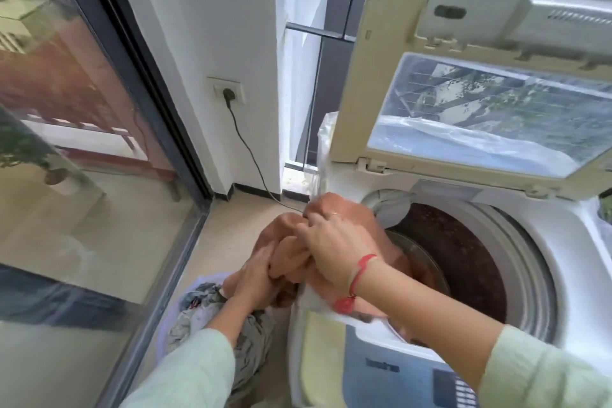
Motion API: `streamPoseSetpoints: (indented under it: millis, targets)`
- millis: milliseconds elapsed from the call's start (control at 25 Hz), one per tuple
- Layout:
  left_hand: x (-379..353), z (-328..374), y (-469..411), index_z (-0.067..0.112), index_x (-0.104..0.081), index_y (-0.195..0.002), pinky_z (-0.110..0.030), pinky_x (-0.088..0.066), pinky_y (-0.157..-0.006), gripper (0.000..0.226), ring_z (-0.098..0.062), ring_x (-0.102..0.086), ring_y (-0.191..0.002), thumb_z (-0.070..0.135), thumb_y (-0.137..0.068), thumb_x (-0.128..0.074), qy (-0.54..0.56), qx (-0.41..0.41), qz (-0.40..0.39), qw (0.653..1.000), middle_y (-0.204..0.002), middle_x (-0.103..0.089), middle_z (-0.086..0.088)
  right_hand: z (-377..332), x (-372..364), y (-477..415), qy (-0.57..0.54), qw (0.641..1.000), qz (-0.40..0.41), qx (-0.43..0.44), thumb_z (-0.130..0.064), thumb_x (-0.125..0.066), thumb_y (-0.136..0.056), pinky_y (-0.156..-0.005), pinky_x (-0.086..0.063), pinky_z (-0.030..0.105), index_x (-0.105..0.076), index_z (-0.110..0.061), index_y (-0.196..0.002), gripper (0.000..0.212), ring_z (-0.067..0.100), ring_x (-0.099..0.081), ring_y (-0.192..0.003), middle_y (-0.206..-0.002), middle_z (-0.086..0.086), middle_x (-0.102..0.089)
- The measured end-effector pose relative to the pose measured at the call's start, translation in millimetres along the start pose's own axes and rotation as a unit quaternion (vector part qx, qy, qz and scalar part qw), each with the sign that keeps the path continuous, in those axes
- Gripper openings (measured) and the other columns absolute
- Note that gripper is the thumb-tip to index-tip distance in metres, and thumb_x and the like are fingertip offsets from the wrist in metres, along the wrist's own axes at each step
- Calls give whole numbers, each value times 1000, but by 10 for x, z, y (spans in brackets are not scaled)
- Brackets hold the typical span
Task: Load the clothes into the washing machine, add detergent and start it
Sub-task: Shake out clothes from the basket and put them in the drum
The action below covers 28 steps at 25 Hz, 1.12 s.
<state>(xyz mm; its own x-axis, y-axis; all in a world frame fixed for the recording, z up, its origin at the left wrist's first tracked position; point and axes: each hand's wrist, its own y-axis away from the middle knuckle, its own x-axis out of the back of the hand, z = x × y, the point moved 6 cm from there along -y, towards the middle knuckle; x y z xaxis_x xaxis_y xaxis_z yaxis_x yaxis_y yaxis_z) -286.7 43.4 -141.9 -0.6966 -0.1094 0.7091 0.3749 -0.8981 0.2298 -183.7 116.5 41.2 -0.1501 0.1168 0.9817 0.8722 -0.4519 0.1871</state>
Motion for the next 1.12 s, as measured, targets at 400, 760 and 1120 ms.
streamPoseSetpoints:
  millis: [400, 760, 1120]
  targets:
    - [-278, 2973, 379, 29, -65, -98, -46, -38, -99, 38, -16, -59, -91, 18, -74, -38, -222, -202, 181, 936, -91, -65, 9, 2773, -170, 1978, -9, 918, 275, -285, -36, -45, -78, -61, -48, 42, -58, -12, -97, 33, 36, -54, -77, -86, 13, -53]
    - [-23, 2691, 683, 17, -58, -123, -15, -39, -97, 38, -5, -53, -116, 28, -86, -63, 273, -140, -149, 940, -122, -59, 9, 2451, -1407, 1122, -257, 939, -84, -212, -11, -61, -85, -90, -42, 21, -64, -17, -115, 31, 15, -58, -111, -117, 0, -63]
    - [313, 1010, 145, 26, -3, -149, -37, -53, -85, 109, -23, -59, -109, 56, -70, -73, 336, 170, -118, 919, -144, -41, -13, 714, -715, 220, -359, 927, -62, -86, -76, -69, -47, -117, -17, 42, 9, -54, -141, 124, 23, 0, -146, -158, -5, -3]
